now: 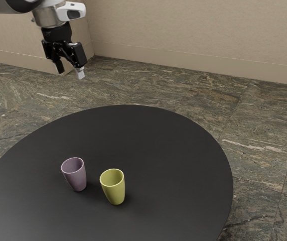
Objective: Place the right cup onto the left cup
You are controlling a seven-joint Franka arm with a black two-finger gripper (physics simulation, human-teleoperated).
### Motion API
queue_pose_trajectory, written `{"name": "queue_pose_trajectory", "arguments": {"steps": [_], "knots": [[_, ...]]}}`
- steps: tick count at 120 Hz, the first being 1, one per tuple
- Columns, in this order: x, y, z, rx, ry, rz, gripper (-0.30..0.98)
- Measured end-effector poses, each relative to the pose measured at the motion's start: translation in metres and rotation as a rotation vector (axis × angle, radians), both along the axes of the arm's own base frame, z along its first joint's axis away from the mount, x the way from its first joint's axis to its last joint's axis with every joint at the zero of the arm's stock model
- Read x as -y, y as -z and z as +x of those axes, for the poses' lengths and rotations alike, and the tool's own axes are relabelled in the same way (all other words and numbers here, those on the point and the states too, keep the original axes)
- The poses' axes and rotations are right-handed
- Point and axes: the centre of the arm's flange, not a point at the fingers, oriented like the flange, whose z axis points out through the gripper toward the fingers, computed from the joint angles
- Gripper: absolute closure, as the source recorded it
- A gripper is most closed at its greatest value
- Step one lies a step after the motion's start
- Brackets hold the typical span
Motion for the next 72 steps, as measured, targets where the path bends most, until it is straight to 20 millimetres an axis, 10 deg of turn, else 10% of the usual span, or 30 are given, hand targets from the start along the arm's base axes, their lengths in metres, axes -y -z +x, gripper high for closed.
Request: {"name": "queue_pose_trajectory", "arguments": {"steps": [41, 72], "knots": [[0.021, 0.008, 0.004, -0.016, 0.003, 0.004, 0.02], [0.029, 0.054, 0.012, -0.058, 0.001, 0.008, 0.02]]}}
